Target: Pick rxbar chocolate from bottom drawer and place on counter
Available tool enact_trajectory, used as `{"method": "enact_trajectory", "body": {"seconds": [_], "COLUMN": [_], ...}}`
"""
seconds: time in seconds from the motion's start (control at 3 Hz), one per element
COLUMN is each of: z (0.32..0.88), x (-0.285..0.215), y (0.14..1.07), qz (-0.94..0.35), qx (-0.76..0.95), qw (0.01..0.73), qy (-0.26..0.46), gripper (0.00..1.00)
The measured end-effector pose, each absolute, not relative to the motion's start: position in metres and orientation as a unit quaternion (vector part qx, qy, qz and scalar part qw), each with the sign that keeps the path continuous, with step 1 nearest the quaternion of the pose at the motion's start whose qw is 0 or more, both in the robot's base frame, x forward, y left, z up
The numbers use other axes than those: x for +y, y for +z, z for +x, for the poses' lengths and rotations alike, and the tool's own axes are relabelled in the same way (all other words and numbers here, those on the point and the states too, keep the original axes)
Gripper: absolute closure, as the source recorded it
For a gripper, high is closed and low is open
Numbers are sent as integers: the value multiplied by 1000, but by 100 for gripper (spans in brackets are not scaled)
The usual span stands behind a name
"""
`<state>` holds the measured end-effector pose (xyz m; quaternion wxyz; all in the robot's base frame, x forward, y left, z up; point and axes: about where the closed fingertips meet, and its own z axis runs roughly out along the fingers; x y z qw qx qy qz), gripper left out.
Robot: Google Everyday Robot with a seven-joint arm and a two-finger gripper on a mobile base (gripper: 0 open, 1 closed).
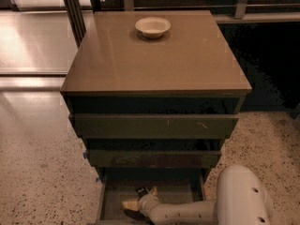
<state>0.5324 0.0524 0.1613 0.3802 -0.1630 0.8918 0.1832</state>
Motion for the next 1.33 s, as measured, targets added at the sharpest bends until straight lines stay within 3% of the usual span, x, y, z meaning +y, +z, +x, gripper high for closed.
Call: {"method": "enact_trajectory", "body": {"seconds": [1.33], "z": [529], "x": [25], "y": [86], "qz": [-203], "qx": [929], "qw": [296], "qy": [94], "gripper": [0]}}
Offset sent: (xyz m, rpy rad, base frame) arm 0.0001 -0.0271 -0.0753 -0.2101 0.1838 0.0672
